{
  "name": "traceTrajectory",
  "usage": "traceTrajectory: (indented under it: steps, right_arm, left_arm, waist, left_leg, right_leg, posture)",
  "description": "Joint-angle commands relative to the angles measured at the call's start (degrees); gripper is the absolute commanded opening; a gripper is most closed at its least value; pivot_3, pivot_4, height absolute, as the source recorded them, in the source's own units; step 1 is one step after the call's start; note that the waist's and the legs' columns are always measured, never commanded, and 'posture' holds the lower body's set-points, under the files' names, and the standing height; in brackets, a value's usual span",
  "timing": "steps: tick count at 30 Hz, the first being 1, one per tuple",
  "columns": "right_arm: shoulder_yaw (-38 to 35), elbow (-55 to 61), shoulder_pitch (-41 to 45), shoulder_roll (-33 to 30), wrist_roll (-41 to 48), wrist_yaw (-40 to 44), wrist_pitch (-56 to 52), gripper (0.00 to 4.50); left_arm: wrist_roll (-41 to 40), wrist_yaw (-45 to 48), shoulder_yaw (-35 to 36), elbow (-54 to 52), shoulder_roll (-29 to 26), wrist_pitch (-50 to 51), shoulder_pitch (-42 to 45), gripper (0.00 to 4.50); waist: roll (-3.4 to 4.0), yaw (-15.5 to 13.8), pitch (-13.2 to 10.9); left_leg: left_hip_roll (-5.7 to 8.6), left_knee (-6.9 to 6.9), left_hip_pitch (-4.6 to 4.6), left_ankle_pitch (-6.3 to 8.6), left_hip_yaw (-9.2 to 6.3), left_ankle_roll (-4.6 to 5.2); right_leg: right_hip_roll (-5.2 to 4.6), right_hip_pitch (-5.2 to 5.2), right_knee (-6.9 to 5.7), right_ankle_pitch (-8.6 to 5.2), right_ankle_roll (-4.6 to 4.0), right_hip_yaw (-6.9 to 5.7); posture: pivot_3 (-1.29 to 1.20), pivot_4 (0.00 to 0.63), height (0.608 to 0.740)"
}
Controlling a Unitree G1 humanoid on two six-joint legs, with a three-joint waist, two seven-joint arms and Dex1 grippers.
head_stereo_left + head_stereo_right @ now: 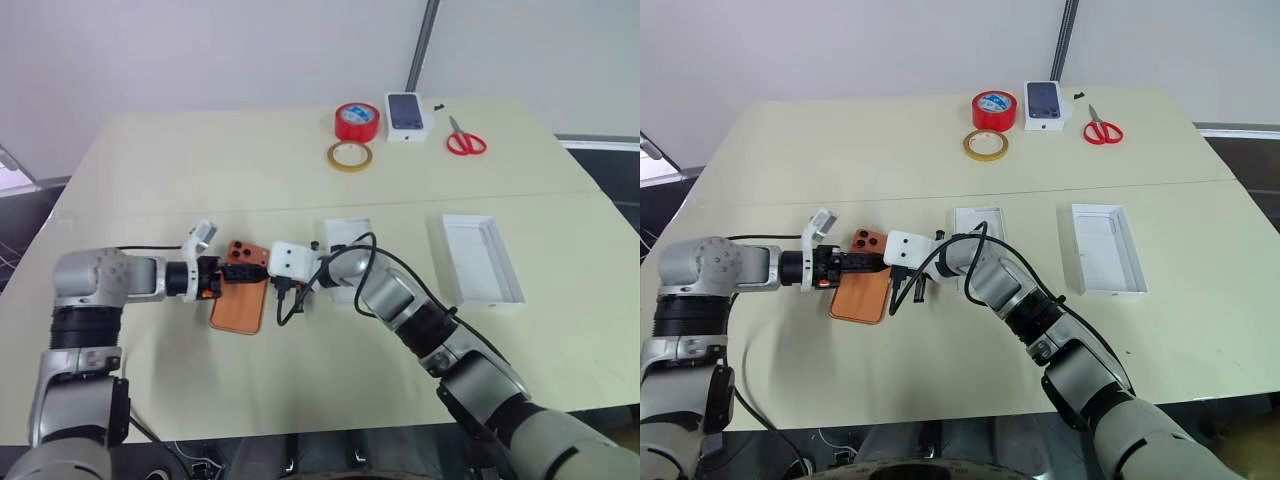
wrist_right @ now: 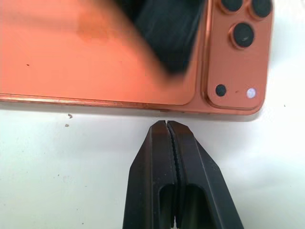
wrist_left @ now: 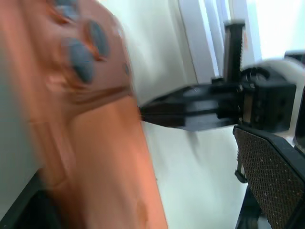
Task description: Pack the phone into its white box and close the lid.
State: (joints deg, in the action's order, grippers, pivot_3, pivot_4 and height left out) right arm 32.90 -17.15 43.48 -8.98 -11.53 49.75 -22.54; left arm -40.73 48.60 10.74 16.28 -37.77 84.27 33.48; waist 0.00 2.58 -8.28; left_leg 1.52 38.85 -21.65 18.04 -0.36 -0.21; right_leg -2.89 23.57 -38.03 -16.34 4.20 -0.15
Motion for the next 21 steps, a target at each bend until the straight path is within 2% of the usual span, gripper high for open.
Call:
traceTrajectory:
  steps: [1, 4, 9, 12, 14, 15, 21]
  right_arm:
    - [-0.43, -0.01, 0.21, 0.04, -0.37, -0.29, 0.16, 0.04]
    - [-0.50, -0.16, 0.33, 0.01, -0.37, -0.23, 0.40, 0.04]
    - [-0.62, -0.58, 0.79, 0.11, -0.46, -0.29, 0.86, 0.04]
    - [-0.81, -0.64, 1.01, 0.16, -0.35, -0.27, 0.83, 0.00]
    - [-0.81, -0.50, 0.95, 0.05, -0.35, -0.20, 0.82, 0.00]
    - [-0.76, -0.29, 0.85, 0.00, -0.37, -0.18, 0.79, 0.00]
    - [-0.57, 0.11, 0.64, 0.02, -0.41, -0.14, 0.83, 0.00]
  left_arm:
    - [-2.91, 2.43, 3.31, -0.63, -2.69, 1.62, -1.11, 4.50]
    - [-4.21, 3.09, 5.14, 0.78, -2.80, 2.37, -1.76, 4.50]
    - [-3.96, 1.72, 4.77, 0.90, 0.30, 0.57, -3.71, 4.50]
    - [-4.15, 1.84, 4.87, 0.90, 1.02, 0.44, -4.29, 3.66]
    - [-4.06, 1.72, 4.92, 0.94, 1.05, 0.43, -4.42, 2.65]
    - [-3.89, 1.82, 4.61, 0.70, 0.78, 0.37, -4.68, 2.28]
    - [-3.93, 2.50, 5.12, 1.85, 0.00, 0.37, -4.96, 2.28]
  waist:
    - [-0.03, -0.02, -0.02]
    - [-0.05, -0.10, -0.03]
    - [-0.07, -0.20, -0.04]
    - [-0.07, -0.13, -0.04]
    - [-0.08, -0.09, -0.05]
    - [-0.09, -0.09, -0.05]
    - [-0.09, -0.08, -0.05]
  left_leg:
    - [0.00, 0.00, 0.00, 0.00, 0.00, 0.00]
    - [0.00, -0.01, -0.01, 0.01, 0.00, 0.00]
    - [0.00, -0.02, -0.02, 0.01, 0.00, 0.00]
    - [0.00, -0.02, -0.02, 0.01, 0.00, 0.00]
    - [0.00, -0.03, -0.03, 0.01, 0.00, 0.00]
    - [0.00, -0.03, -0.06, 0.01, 0.00, 0.00]
    - [0.00, -0.03, -0.17, 0.01, 0.00, -0.01]
  right_leg:
    - [0.00, -0.01, 0.00, 0.00, 0.00, 0.00]
    - [-0.01, 0.00, 0.02, 0.00, 0.00, 0.00]
    - [-0.03, -0.01, 0.03, 0.00, -0.01, 0.00]
    - [-0.05, -0.02, 0.03, 0.00, -0.01, 0.00]
    - [-0.05, 0.00, 0.04, 0.00, -0.01, 0.00]
    - [-0.05, 0.04, 0.03, 0.00, -0.01, 0.00]
    - [-0.05, 0.13, 0.03, 0.00, -0.01, 0.00]
  posture:
    - [0.00, 0.150, 0.740]
    - [0.00, 0.150, 0.740]
    - [0.00, 0.150, 0.740]
    - [0.00, 0.150, 0.740]
    - [0.00, 0.150, 0.740]
    - [0.00, 0.150, 0.740]
    - [0.00, 0.150, 0.740]
